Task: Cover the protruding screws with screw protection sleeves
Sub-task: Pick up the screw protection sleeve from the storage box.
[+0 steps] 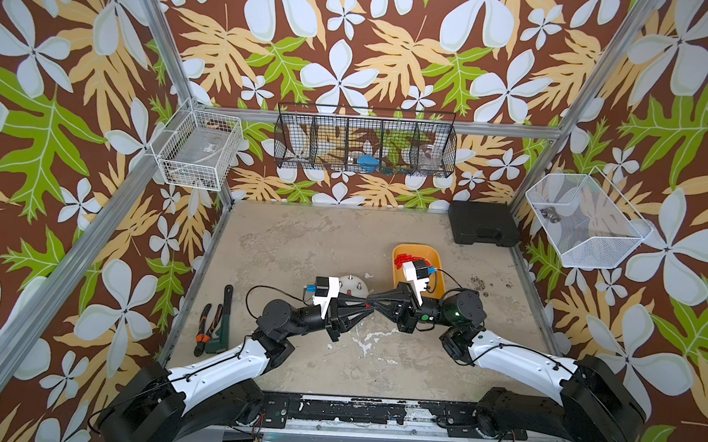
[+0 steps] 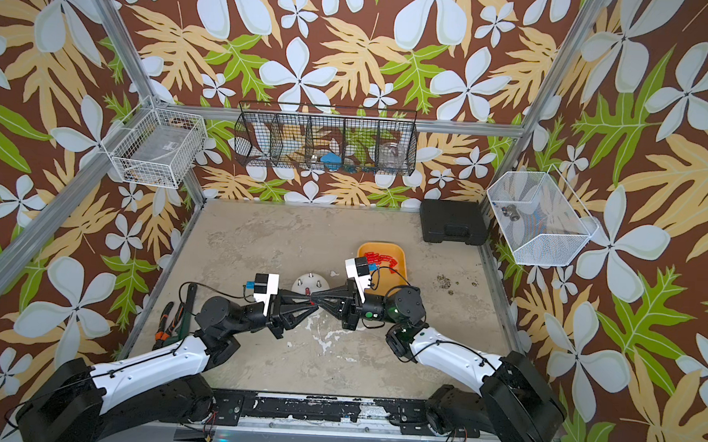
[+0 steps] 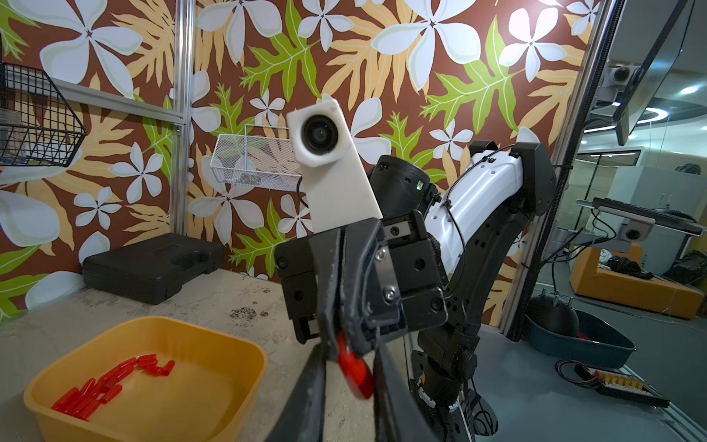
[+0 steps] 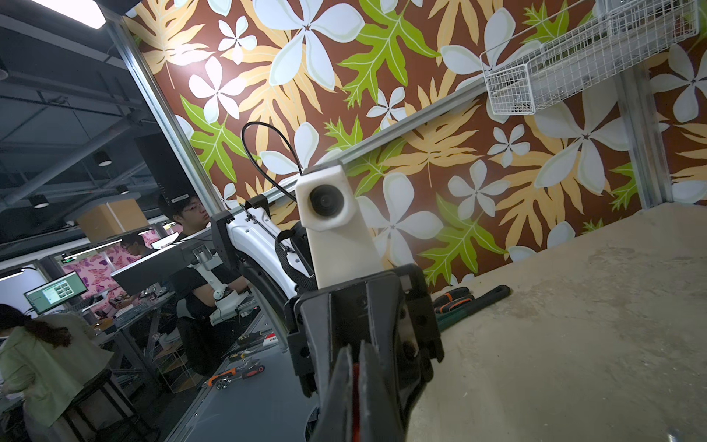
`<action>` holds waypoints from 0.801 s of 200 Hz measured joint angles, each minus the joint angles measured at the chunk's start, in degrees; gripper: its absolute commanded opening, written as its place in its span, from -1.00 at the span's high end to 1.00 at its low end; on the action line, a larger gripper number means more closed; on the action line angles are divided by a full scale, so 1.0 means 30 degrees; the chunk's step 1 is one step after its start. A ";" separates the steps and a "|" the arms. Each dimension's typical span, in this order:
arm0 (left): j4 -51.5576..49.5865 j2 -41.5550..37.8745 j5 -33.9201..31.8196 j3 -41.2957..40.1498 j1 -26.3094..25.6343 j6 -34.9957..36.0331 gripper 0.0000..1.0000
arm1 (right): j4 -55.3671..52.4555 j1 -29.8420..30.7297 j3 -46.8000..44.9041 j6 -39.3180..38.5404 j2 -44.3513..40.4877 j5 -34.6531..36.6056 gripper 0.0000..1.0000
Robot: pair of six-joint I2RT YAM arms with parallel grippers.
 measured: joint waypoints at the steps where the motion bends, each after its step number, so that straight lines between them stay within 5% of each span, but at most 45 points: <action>1: 0.0000 0.0000 0.0000 0.0000 0.0000 0.0000 0.68 | 0.0000 0.0000 0.0000 0.0000 0.0000 0.0000 1.00; 11: -0.0036 0.0000 0.0000 -0.0022 0.0007 -0.0022 0.91 | 0.0073 -0.0007 0.0000 -0.0044 -0.0066 0.0058 1.00; 29: -0.0080 -0.0029 0.0087 -0.0036 0.0000 0.0051 1.00 | -0.0029 -0.0007 0.0007 -0.0306 -0.0189 0.0153 1.00; 98: -0.0211 -0.0117 0.0058 -0.0036 0.0000 0.0066 1.00 | -0.0051 0.0000 0.0022 -0.0357 -0.0153 0.0124 1.00; 134: -0.0488 -0.0379 -0.0546 -0.0262 0.0000 0.0306 1.00 | -0.0750 0.0007 0.0022 -0.0670 -0.0750 0.0007 0.07; 160: -0.0991 -0.0918 -0.1537 -0.0831 0.0007 0.0612 1.00 | -0.3147 -0.0379 0.0510 -0.1960 -0.2200 0.0248 -0.15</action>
